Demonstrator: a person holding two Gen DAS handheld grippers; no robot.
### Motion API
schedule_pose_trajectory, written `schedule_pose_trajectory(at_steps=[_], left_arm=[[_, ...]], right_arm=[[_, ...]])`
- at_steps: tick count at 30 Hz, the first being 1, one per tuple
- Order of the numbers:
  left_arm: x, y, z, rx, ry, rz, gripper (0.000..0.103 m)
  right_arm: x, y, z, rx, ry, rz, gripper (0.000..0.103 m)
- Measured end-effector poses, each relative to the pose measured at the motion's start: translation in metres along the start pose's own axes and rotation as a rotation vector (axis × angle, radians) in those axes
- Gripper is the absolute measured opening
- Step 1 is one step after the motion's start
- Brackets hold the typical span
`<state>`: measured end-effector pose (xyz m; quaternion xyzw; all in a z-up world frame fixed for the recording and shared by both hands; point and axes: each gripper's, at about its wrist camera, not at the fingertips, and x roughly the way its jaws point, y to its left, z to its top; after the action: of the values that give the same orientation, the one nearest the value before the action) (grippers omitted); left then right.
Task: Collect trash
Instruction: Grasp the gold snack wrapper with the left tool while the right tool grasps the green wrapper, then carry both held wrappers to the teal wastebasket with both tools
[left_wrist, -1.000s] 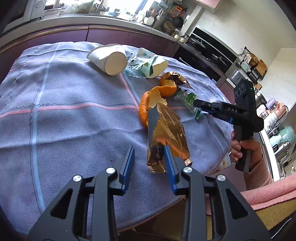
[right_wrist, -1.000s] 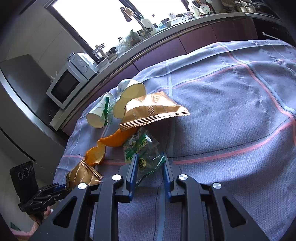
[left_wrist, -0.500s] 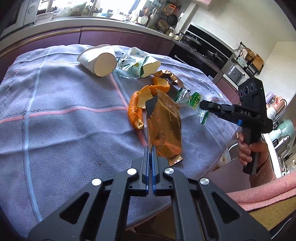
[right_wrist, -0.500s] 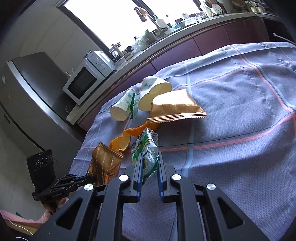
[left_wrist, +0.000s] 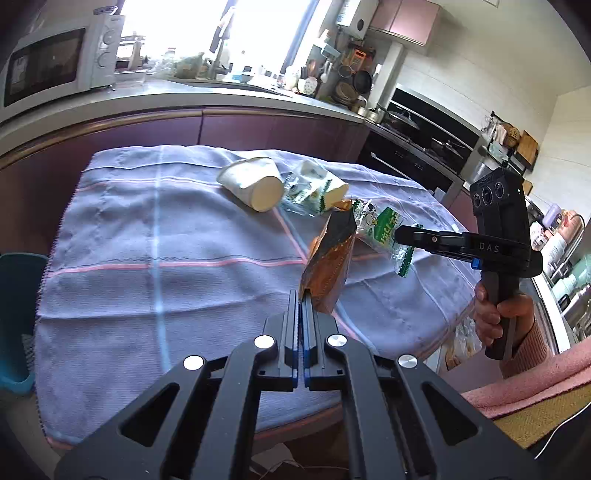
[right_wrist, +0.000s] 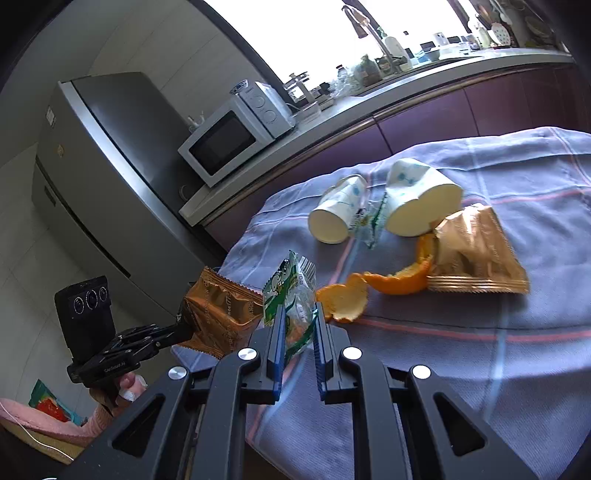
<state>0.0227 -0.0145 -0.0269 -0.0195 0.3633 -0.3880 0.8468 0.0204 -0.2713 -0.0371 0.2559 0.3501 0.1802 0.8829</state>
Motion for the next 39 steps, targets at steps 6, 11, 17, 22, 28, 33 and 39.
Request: schedule_pose_trajectory(at_steps=[6,11,17,22,28,33,39], left_arm=[[-0.043,0.041,0.000,-0.085,-0.079,0.116,0.002],[-0.084,0.077,-0.005,-0.162,-0.142,0.231,0.002],[-0.124,0.121,-0.012,-0.242,-0.198,0.360,0.002],[-0.148,0.156,-0.019,-0.305,-0.218,0.454,0.002],[-0.159,0.194,-0.028,-0.369,-0.208,0.530,0.002],[-0.159,0.215,-0.038,-0.401,-0.191,0.567,0.002],[-0.151,0.236,-0.044,-0.441,-0.171,0.598,0.002]], right_arm=[[0.047,0.042,0.019,-0.077,0.044,0.076,0.013],[0.090,0.075,0.038,-0.151,0.091,0.147,0.013],[0.143,0.120,0.054,-0.229,0.155,0.219,0.013],[0.185,0.151,0.062,-0.272,0.205,0.250,0.013],[0.222,0.178,0.063,-0.304,0.256,0.257,0.013],[0.249,0.190,0.063,-0.309,0.294,0.241,0.013],[0.274,0.192,0.060,-0.294,0.337,0.204,0.013]])
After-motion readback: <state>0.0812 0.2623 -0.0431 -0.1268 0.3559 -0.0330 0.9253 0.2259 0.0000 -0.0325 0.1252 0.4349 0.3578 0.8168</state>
